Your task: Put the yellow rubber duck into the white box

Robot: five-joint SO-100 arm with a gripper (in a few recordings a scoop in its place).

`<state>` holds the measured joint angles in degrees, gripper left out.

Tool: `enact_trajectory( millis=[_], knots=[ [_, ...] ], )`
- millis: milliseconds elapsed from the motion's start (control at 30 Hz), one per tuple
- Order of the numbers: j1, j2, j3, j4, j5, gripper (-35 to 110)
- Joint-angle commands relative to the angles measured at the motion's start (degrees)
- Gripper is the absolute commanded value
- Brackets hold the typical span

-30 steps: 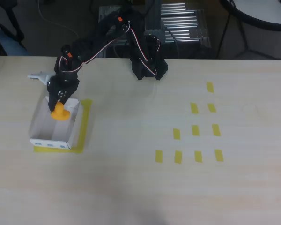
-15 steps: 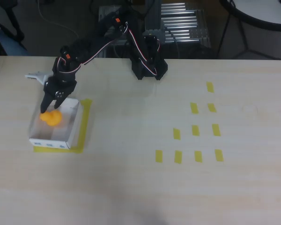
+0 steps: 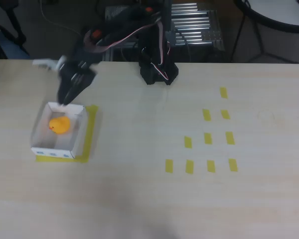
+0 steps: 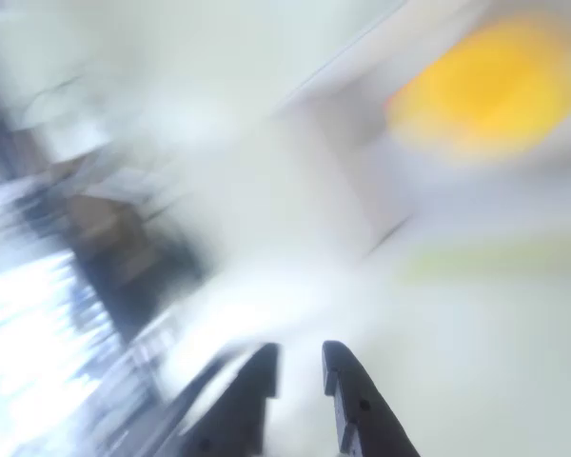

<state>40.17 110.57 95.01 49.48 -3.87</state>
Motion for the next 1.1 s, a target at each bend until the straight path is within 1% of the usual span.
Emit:
enact_trajectory(
  millis=[0,67,167,267,367,467,567,833,1067],
  knots=[
    [-16.7,35.8,12.7,-4.4,7.0,0],
    [-25.6,47.7,25.4,-6.8,7.3,0],
    [-35.0,62.8,45.6,-6.5,11.6,0],
    [-40.2,71.9,62.1,-4.9,13.7,0],
    [-42.1,76.1,72.2,-1.8,16.8,0],
    [-42.8,78.0,75.9,4.0,20.7,0],
    [-42.7,80.5,78.5,6.9,21.4,0],
    [-41.6,80.6,79.9,10.5,20.8,0],
    [-40.2,80.6,79.8,11.0,21.4,0]
  ],
)
